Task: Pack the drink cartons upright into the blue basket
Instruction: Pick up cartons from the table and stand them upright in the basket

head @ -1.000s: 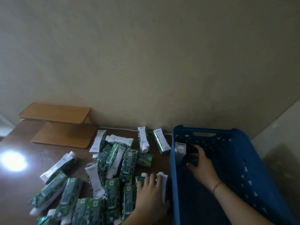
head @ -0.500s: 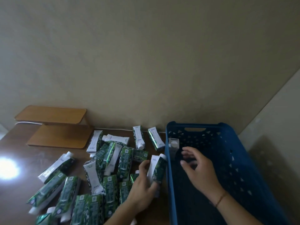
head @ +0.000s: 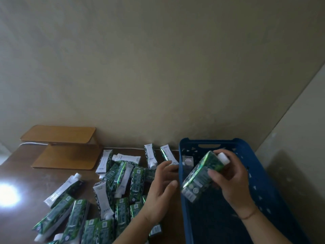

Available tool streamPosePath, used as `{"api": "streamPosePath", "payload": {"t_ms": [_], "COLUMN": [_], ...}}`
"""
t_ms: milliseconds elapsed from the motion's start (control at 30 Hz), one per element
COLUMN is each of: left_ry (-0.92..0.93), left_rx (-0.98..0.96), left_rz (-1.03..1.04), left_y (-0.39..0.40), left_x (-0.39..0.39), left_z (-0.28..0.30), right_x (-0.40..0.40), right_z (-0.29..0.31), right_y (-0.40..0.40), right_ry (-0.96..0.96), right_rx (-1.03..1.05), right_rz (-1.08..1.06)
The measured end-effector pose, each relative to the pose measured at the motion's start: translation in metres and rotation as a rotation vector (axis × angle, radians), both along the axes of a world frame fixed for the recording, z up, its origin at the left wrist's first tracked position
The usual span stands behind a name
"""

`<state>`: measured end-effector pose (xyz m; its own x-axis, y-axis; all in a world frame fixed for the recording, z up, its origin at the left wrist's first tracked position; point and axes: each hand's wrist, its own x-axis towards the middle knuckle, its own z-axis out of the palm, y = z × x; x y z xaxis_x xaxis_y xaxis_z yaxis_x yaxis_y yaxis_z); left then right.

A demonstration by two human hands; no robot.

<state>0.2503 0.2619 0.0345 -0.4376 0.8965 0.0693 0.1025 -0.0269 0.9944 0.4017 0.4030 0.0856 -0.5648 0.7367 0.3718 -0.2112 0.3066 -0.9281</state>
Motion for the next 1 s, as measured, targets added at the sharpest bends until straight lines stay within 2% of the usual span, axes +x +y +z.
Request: {"api": "streamPosePath", "payload": {"t_ms": [100,167,233,300,400,467,633,833,867,900,933,1000], "left_ry": [0.03,0.0,-0.045,-0.079,-0.064,-0.057,-0.055,-0.081,-0.025,0.107,0.317,0.705], "left_rx": [-0.134,-0.198,-0.2,-0.191,-0.213,-0.229,-0.25,-0.321,-0.351,-0.406,-0.495,-0.791], "left_rz": [-0.044,-0.071,-0.047,-0.027,-0.034,-0.045,-0.057,-0.153,-0.165,-0.147,-0.103,-0.002], "left_y": [0.005,0.009,0.013,0.016,0.016,0.015,0.014,0.006,0.001,-0.005,-0.012,-0.023], "left_x": [0.011,0.021,0.027,0.03,0.03,0.028,0.026,0.018,0.016,0.013,0.01,0.001], "left_z": [-0.019,-0.032,-0.041,-0.043,-0.043,-0.044,-0.044,-0.039,-0.04,-0.045,-0.053,-0.072], "right_x": [0.015,0.016,0.009,-0.005,-0.026,-0.039,-0.051,-0.047,-0.046,-0.045,-0.044,-0.041], "right_z": [-0.009,-0.019,-0.032,-0.05,-0.088,-0.109,-0.129,-0.145,-0.147,-0.147,-0.144,-0.133], "right_y": [0.017,0.027,0.03,0.029,0.024,0.021,0.023,0.027,0.028,0.03,0.032,0.037], "right_ry": [-0.062,-0.234,-0.484,-0.68,-0.787,-0.857,-0.912,-1.05,-1.099,-1.151,-1.212,-1.329], "right_rx": [-0.015,0.04,0.188,0.227,0.032,-0.008,-0.006,-0.046,-0.045,-0.039,-0.031,-0.034], "right_rz": [-0.272,-0.396,-0.451,-0.388,-0.209,-0.137,-0.205,-0.172,-0.158,-0.13,-0.087,0.016]}}
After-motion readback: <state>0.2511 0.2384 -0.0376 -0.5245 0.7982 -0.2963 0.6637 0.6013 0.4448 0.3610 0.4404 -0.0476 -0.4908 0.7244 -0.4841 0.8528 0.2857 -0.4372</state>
